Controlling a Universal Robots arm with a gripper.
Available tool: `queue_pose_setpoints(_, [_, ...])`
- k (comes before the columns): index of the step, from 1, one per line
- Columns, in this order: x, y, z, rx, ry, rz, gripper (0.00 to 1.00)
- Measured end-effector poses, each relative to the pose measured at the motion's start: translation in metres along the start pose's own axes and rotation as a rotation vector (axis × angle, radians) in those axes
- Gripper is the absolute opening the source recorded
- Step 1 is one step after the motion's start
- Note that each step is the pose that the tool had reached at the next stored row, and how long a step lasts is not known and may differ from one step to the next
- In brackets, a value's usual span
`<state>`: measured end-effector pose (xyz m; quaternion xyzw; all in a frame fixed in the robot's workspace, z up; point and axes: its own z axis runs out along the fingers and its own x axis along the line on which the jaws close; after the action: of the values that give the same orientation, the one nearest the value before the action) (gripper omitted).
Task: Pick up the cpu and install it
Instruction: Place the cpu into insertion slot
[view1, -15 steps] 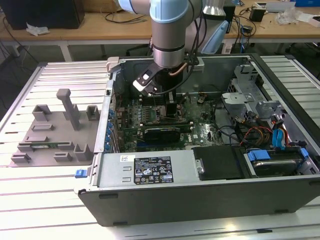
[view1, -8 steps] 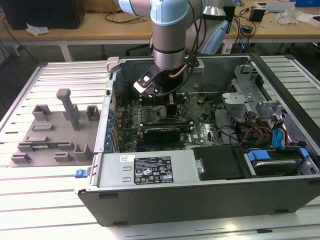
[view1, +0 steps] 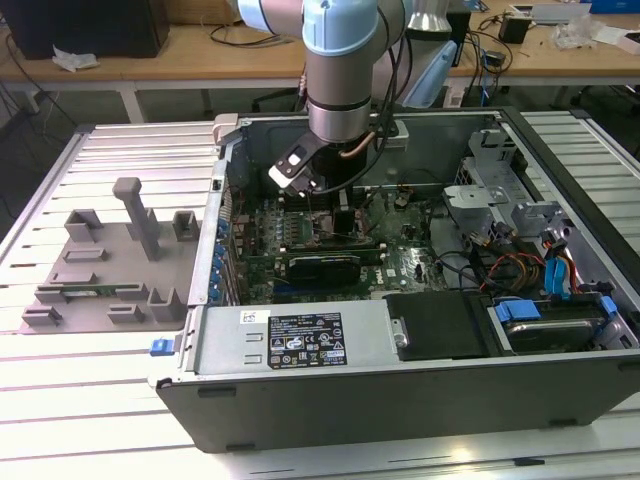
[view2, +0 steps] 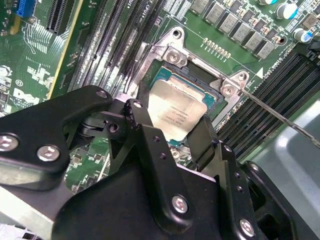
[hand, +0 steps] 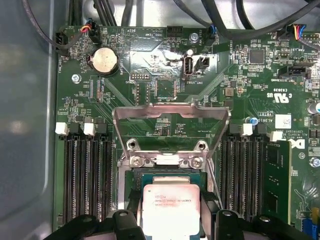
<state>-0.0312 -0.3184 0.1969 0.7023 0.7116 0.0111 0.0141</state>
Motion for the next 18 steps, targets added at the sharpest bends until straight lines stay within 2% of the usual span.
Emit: queue_pose_setpoints(18, [0.0035, 0.0000, 0.0008, -0.0001, 0.0005, 0.000, 0.55])
